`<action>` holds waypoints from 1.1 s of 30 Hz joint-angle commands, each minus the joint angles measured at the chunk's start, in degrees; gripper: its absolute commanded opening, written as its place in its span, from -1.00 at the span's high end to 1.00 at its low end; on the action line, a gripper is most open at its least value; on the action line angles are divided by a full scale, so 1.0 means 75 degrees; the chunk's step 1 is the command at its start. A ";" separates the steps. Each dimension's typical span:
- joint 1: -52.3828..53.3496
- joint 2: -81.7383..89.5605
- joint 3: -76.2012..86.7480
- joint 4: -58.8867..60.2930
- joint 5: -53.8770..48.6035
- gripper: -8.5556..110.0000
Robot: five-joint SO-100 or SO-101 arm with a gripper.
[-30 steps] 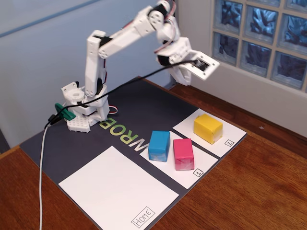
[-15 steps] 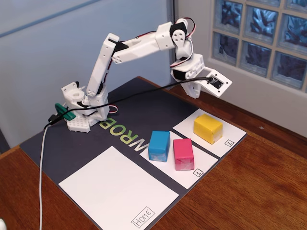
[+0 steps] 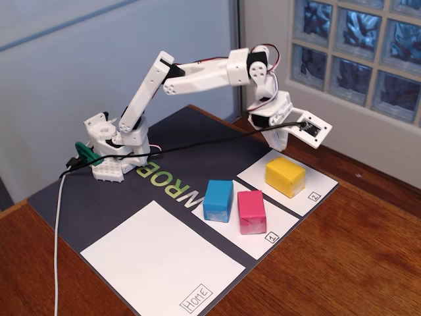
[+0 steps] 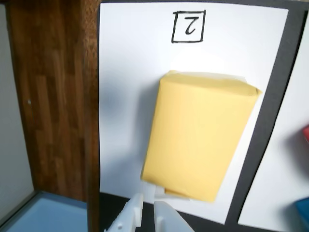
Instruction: Move box yellow to home
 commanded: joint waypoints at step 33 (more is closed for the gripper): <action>-0.0188 0.0352 0.0832 -0.4277 0.2109 -0.22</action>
